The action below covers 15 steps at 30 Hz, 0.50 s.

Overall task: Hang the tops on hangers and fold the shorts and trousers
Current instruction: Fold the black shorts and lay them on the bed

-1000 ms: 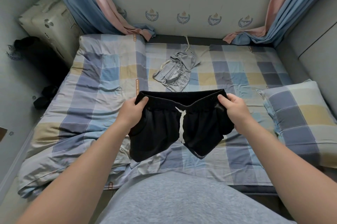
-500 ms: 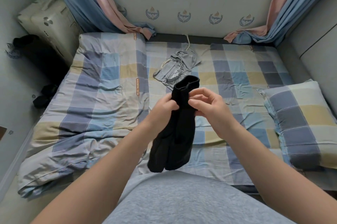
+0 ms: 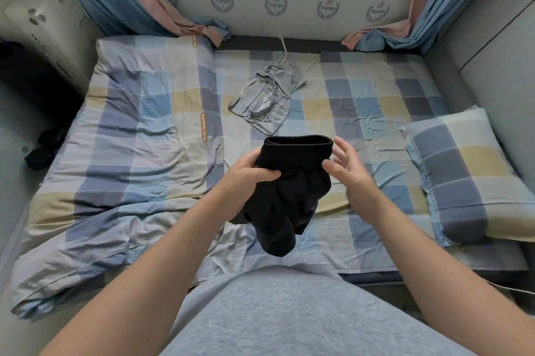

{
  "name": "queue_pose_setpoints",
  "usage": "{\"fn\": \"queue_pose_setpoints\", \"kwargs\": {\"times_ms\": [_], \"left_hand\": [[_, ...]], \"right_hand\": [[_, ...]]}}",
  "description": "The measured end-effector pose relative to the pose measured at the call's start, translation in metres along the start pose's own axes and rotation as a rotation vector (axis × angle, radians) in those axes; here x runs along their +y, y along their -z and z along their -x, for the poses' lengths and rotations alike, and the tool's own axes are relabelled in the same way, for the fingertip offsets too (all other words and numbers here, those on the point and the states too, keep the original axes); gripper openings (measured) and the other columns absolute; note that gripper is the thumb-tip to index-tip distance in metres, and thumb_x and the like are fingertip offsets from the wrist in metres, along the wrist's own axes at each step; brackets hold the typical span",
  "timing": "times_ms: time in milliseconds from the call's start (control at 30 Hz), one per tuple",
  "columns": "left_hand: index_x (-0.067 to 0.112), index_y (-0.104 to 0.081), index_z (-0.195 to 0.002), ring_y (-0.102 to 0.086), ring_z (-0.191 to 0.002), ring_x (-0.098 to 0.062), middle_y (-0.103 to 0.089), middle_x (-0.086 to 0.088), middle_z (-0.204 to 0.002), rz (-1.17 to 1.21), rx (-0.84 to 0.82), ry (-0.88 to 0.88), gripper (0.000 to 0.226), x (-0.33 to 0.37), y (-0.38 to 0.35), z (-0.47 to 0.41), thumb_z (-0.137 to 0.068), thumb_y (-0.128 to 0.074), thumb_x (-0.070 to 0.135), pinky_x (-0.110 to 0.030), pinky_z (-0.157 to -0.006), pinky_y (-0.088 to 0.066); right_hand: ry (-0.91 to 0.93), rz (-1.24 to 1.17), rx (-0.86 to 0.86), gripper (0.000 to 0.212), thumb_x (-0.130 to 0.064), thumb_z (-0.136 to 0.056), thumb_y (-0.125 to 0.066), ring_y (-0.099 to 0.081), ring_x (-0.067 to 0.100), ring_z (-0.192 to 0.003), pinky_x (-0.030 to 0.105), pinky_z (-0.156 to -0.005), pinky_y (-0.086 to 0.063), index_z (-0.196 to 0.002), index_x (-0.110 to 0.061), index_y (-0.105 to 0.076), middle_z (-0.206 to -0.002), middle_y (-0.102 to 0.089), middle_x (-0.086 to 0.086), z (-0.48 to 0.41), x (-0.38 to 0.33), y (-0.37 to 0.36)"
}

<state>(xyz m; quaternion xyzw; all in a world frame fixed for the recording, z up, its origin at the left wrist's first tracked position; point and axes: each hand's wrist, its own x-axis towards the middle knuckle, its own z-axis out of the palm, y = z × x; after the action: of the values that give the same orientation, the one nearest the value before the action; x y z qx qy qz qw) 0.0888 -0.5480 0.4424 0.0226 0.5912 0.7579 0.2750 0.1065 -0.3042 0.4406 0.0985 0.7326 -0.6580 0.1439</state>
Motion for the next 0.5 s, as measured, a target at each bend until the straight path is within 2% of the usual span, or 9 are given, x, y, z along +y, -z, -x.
{"fn": "queue_pose_setpoints", "kwargs": {"times_ms": [67, 133, 233, 333, 433, 500], "left_hand": [[0.018, -0.069, -0.116, -0.069, -0.109, -0.028, -0.072, -0.011, -0.115, 0.027, -0.067, 0.046, 0.038, -0.004, -0.003, -0.003, -0.081, -0.062, 0.007, -0.032, -0.084, -0.057], [0.017, -0.068, -0.119, -0.068, -0.111, -0.029, -0.071, -0.011, -0.117, 0.028, -0.093, 0.085, 0.039, -0.011, -0.005, -0.008, -0.082, -0.063, 0.007, -0.029, -0.083, -0.056], [0.023, -0.071, -0.113, -0.069, -0.109, -0.024, -0.074, -0.004, -0.112, -0.090, 0.019, 0.126, 0.037, -0.021, -0.006, -0.022, -0.077, -0.067, 0.013, -0.028, -0.081, -0.056], [0.022, -0.068, -0.106, -0.069, -0.105, -0.029, -0.073, -0.005, -0.103, -0.368, 0.177, 0.192, 0.039, -0.032, -0.011, -0.043, -0.067, -0.065, 0.015, -0.037, -0.086, -0.056], [0.019, -0.066, -0.107, -0.068, -0.101, -0.033, -0.072, -0.009, -0.101, -0.619, 0.214, 0.206, 0.035, -0.035, -0.023, -0.065, -0.077, -0.057, 0.002, -0.043, -0.081, -0.055], [0.021, -0.066, -0.109, -0.068, -0.097, -0.030, -0.072, -0.006, -0.100, -0.715, 0.232, 0.171, 0.038, -0.029, -0.033, -0.078, -0.082, -0.053, -0.001, -0.047, -0.084, -0.056]], "right_hand": [[-0.081, -0.072, -0.227, 0.069, -0.054, -0.074, -0.079, -0.054, 0.018, -0.132, 0.036, -0.104, -0.046, -0.137, -0.034, -0.056, -0.141, -0.059, 0.000, -0.001, 0.019, 0.005], [-0.123, -0.113, -0.310, 0.054, -0.048, -0.073, -0.084, -0.064, 0.023, -0.120, 0.030, -0.090, -0.054, -0.121, -0.031, -0.069, -0.128, -0.069, 0.005, -0.002, 0.032, 0.007], [-0.167, -0.156, -0.214, 0.043, -0.034, -0.069, -0.089, -0.070, 0.027, -0.110, 0.030, -0.085, -0.056, -0.108, -0.023, -0.076, -0.116, -0.074, 0.010, -0.012, 0.040, 0.017], [-0.200, -0.021, -0.139, 0.022, -0.017, -0.077, -0.085, -0.074, 0.023, -0.099, 0.026, -0.075, -0.059, -0.097, -0.023, -0.079, -0.103, -0.078, 0.003, -0.029, 0.041, 0.035], [-0.214, 0.110, -0.083, 0.028, -0.012, -0.079, -0.084, -0.075, 0.020, -0.092, 0.032, -0.079, -0.061, -0.104, -0.020, -0.074, -0.098, -0.078, 0.001, -0.048, 0.037, 0.052], [-0.180, 0.160, -0.043, 0.029, -0.011, -0.078, -0.084, -0.075, 0.021, -0.091, 0.036, -0.082, -0.060, -0.104, -0.016, -0.073, -0.097, -0.077, 0.003, -0.060, 0.028, 0.064]]}}
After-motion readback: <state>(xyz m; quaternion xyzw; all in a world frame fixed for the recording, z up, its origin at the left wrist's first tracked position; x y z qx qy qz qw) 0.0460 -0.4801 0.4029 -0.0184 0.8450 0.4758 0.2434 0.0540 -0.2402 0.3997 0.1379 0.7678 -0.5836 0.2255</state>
